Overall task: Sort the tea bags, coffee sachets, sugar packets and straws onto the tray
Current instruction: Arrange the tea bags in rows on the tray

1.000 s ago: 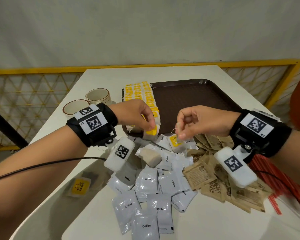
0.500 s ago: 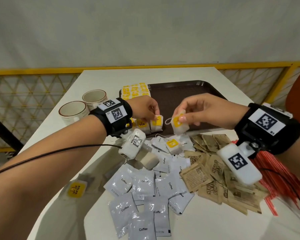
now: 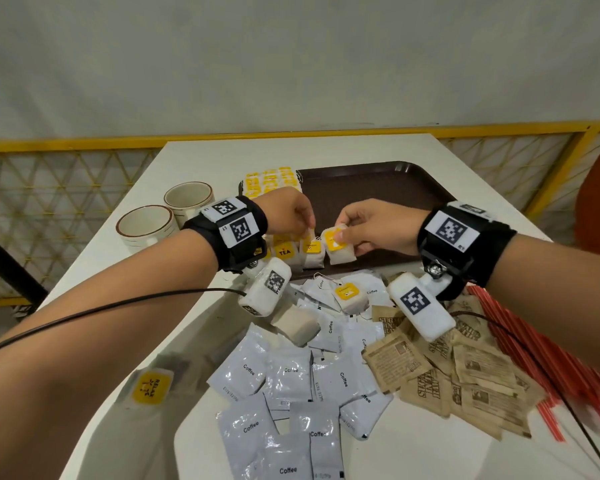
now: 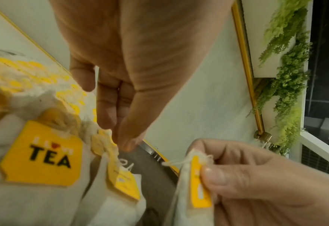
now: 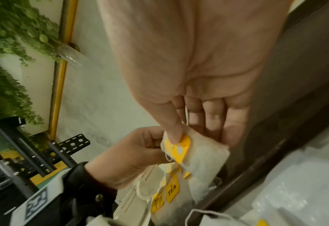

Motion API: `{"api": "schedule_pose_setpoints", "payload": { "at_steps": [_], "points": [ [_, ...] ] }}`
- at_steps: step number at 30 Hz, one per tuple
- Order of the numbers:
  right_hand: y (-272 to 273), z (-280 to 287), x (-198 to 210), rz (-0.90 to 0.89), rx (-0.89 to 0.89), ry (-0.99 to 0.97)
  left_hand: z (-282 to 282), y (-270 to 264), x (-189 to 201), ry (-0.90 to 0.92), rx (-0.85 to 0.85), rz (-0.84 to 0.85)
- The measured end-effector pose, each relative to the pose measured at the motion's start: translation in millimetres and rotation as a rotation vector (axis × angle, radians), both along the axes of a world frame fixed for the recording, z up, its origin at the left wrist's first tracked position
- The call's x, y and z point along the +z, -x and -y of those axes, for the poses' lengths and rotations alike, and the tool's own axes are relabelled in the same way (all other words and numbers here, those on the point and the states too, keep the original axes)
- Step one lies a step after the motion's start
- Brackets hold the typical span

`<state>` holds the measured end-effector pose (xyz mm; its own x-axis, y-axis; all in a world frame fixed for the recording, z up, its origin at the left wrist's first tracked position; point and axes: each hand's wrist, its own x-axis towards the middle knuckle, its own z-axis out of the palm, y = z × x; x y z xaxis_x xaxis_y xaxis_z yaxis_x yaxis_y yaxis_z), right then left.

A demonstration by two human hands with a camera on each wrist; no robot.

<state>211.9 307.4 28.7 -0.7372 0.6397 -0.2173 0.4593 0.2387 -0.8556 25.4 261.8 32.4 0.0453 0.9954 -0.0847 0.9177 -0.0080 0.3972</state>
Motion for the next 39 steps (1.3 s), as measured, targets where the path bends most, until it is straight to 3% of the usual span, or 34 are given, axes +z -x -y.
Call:
{"api": "schedule_pose_setpoints", "payload": {
  "at_steps": [7,17,21,27,39],
  "points": [
    [15,-4,-5,0.050,0.053,0.087,6,4,-6,0.034,0.037,-0.023],
    [27,-6,-2,0.127,0.100,-0.033,3,-3,-8,0.073,0.075,-0.057],
    [32,-7,-5,0.196,0.117,-0.097,3,1,-6,0.037,0.101,0.003],
    [32,-10,-5,0.047,0.086,-0.070,24,21,5,0.018,0.054,0.023],
    [34,-9,-21,0.077,0.158,-0.141,32,30,-7,0.036,0.099,0.110]
  ]
}}
